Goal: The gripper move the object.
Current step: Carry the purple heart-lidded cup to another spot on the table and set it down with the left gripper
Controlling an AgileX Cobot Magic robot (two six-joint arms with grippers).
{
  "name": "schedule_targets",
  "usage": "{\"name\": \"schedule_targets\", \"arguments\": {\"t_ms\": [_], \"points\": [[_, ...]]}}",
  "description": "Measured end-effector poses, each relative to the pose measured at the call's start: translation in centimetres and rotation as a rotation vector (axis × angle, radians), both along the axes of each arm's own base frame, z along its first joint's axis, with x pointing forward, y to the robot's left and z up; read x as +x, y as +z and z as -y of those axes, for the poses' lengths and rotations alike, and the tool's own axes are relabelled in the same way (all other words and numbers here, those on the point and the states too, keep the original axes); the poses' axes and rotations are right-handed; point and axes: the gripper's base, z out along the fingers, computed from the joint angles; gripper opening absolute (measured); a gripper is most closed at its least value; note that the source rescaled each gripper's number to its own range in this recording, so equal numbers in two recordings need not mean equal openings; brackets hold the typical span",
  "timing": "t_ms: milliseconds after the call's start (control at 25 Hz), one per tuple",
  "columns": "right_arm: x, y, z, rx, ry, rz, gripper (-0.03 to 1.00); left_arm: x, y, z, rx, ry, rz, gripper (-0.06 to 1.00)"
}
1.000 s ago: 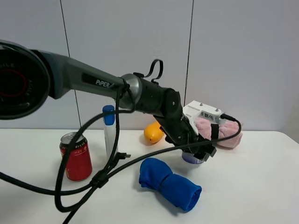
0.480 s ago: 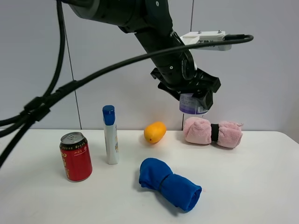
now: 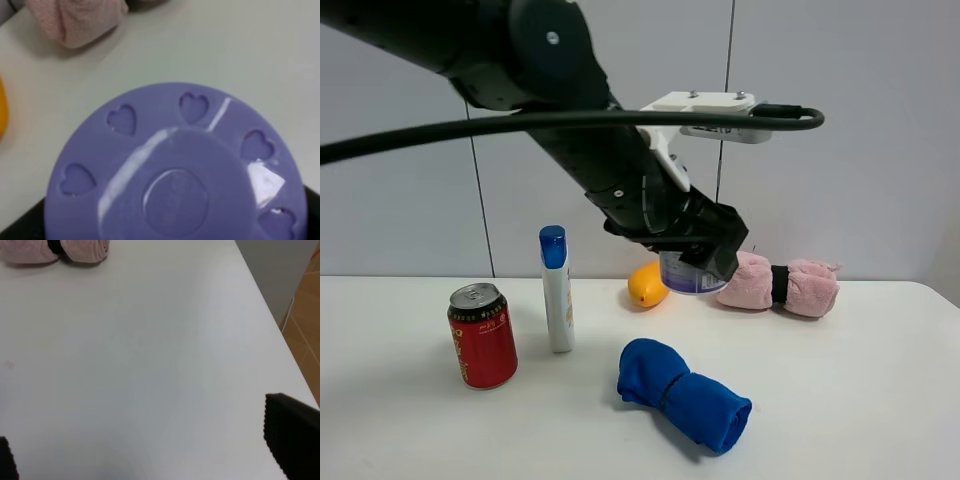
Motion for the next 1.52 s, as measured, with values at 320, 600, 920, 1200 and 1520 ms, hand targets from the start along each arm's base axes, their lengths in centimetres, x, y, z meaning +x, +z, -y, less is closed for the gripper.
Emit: {"name": "schedule_targets", "arguments": {"t_ms": [320,600,920,1200,1520], "points": [[0.0,0.0,0.0,0.0,0.0,0.0,1.0,-5.5,-2.7,-6.3,0.003,0.046,0.028,0.02],[0.0,0.0,0.0,0.0,0.0,0.0,1.0,-5.8,-5.7,-10.2,0.033,0.128,0.053,0.02],[0.0,0.0,0.0,0.0,0.0,0.0,1.0,-4.6,-7.0,-12.0,0.127,0.097,0.109,0.02],[0.0,0.0,0.0,0.0,0.0,0.0,1.0,-4.0,-9.8,-12.3,0.199,0.083,0.049,0.02],[0.0,0.0,0.0,0.0,0.0,0.0,1.0,-3.5,-11.9,-11.9,0.185,0.104,0.025,0.02]]}}
